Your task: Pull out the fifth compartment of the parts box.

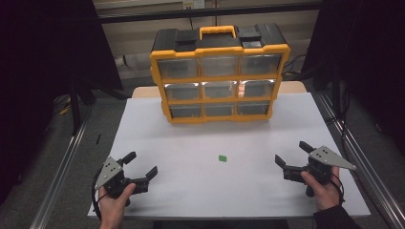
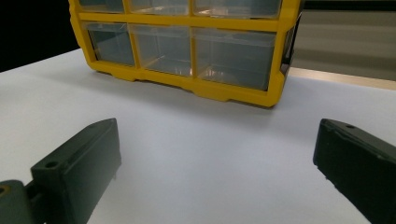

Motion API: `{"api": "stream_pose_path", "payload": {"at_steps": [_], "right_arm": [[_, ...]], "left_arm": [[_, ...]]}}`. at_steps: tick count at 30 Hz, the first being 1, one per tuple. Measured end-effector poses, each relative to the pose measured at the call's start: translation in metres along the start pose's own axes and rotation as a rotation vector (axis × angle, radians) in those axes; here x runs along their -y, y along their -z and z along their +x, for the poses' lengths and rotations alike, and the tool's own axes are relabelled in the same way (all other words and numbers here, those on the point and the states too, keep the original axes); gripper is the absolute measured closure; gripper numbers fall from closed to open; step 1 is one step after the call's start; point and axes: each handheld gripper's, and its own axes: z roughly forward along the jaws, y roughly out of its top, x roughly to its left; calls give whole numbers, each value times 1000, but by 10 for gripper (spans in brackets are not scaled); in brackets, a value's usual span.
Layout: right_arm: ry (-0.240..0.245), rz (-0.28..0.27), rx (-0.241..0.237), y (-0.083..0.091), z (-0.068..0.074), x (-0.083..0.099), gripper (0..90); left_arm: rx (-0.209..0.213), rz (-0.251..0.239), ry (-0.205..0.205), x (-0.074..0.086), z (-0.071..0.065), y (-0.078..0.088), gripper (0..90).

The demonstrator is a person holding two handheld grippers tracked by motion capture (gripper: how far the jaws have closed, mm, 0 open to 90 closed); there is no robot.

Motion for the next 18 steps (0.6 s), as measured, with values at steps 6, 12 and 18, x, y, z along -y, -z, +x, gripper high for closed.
{"api": "stream_pose_path", "payload": {"at_steps": [6, 12, 18], "right_arm": [[-1, 1, -5, -3, 0, 1, 0], [18, -19, -4, -5, 3, 1, 2], [7, -23, -29, -9, 9, 0, 1]], "left_arm": [[24, 0, 23, 0, -1, -2, 33], [16, 9, 10, 0, -3, 0, 33], [11, 10, 18, 0, -4, 2, 34]]}}
